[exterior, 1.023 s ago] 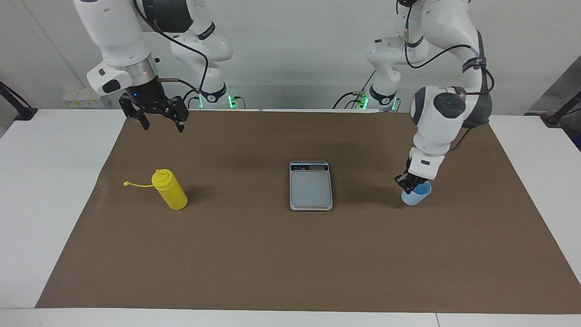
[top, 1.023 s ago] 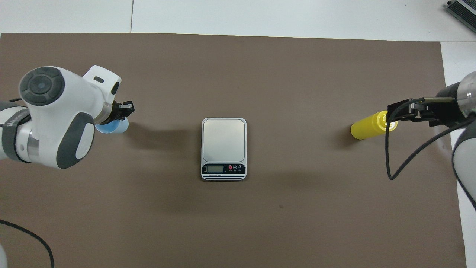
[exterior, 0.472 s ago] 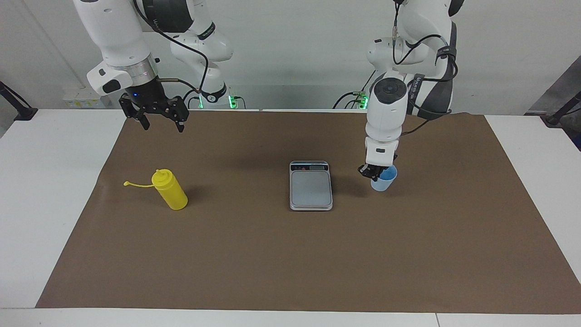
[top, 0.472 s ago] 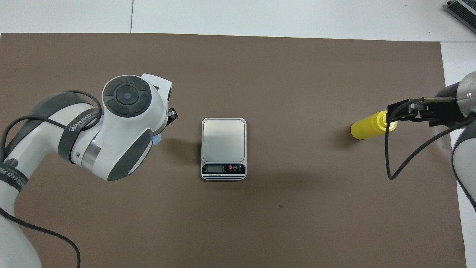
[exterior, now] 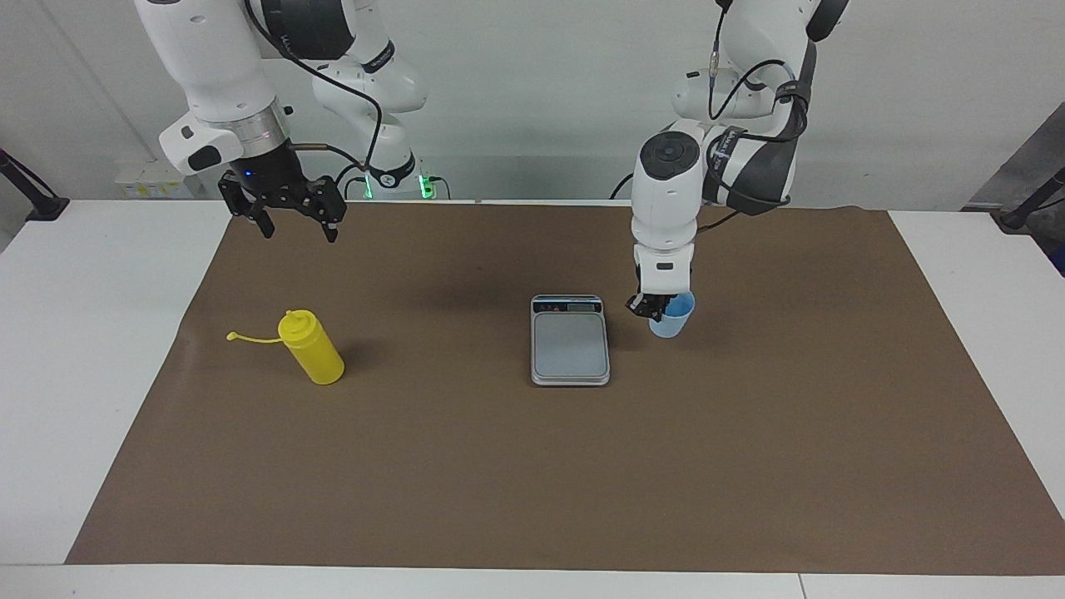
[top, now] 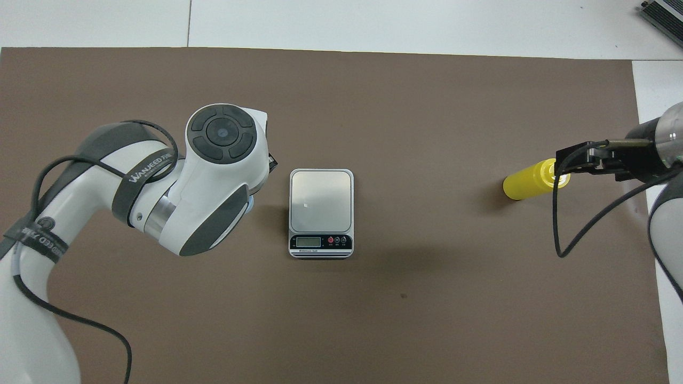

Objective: Pour seasoning into cup on scale with both arms
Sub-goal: 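Carry the blue cup with the left gripper toward the scale, then lower the blue cup onto the scale with the left gripper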

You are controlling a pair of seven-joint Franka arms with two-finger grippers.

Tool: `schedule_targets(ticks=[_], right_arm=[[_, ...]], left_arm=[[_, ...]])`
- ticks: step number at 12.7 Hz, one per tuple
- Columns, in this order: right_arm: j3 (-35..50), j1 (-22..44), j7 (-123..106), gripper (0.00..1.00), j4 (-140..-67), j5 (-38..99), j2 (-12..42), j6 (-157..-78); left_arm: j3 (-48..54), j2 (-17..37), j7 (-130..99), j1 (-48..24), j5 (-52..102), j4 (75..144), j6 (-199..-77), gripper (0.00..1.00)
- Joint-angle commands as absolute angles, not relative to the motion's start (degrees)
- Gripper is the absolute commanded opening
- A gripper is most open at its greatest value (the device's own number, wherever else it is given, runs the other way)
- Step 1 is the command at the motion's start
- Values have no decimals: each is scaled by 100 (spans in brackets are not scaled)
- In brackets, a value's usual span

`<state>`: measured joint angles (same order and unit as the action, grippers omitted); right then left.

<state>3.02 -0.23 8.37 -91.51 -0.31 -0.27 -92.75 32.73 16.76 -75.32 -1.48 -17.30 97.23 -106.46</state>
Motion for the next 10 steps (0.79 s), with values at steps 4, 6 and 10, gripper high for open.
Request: schedule_targets(ticks=[4, 6, 10], right_arm=[[352, -97, 870, 100, -9299, 53, -149, -9316], [352, -97, 870, 100, -9299, 53, -149, -9316], [352, -88, 879, 100, -9299, 53, -158, -9290]], left_arm=[[3875, 2627, -8612, -360, -2548, 8816, -9958, 0], [3876, 2706, -8989, -421, -2549, 8702, -10019, 0], [3964, 2944, -9474, -431, -2566, 8403, -10133, 0]])
